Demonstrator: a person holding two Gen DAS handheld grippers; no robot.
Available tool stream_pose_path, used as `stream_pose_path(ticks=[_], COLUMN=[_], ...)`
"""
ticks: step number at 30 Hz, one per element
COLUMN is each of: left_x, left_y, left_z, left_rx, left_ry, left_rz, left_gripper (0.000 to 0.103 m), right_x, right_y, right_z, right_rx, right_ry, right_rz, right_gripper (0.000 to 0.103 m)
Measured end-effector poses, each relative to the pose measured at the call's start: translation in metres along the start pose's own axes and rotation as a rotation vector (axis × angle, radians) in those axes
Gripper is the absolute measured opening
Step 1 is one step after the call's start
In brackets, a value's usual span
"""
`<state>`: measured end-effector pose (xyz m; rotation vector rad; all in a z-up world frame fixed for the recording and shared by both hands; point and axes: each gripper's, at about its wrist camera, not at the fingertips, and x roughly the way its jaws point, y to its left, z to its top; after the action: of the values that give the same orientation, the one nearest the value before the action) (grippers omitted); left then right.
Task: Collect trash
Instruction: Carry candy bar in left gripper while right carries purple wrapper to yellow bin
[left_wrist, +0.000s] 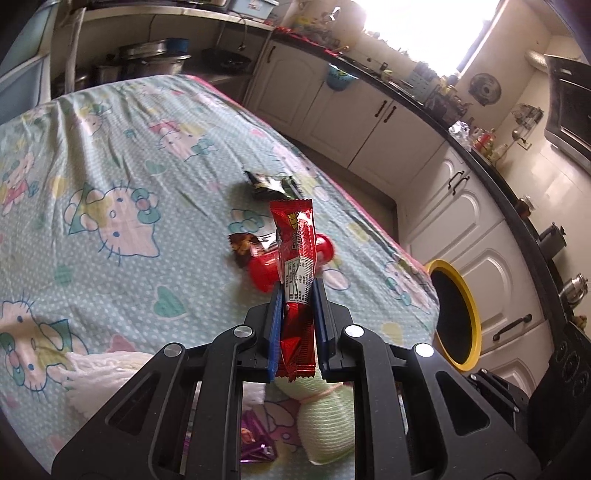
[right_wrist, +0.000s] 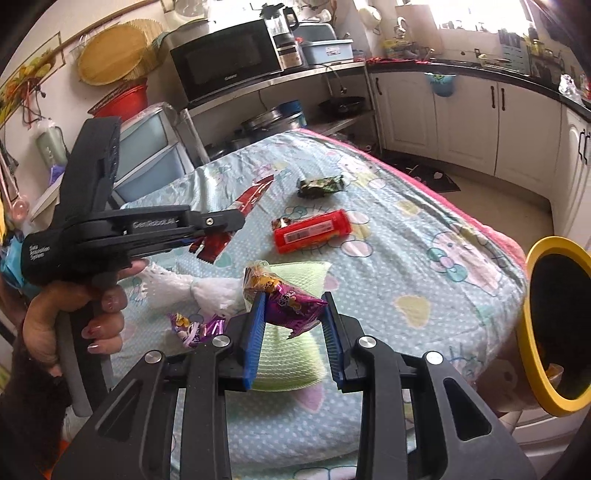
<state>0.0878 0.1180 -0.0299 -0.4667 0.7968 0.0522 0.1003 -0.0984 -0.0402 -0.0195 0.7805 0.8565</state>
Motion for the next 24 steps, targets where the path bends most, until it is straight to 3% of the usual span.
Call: stream_pose_path(ticks=[24], left_x=[-0.004], left_y=[-0.065], left_z=[-0.009], left_rx=[0.147], left_ry=[-0.028], left_rz=[-0.059], left_gripper=[0.010], right_x=[-0.051], right_y=[-0.056], right_z=[0.006], right_rx=[0.124], right_ry=[-0.123], right_rz=[-0.110], right_gripper=[0.029])
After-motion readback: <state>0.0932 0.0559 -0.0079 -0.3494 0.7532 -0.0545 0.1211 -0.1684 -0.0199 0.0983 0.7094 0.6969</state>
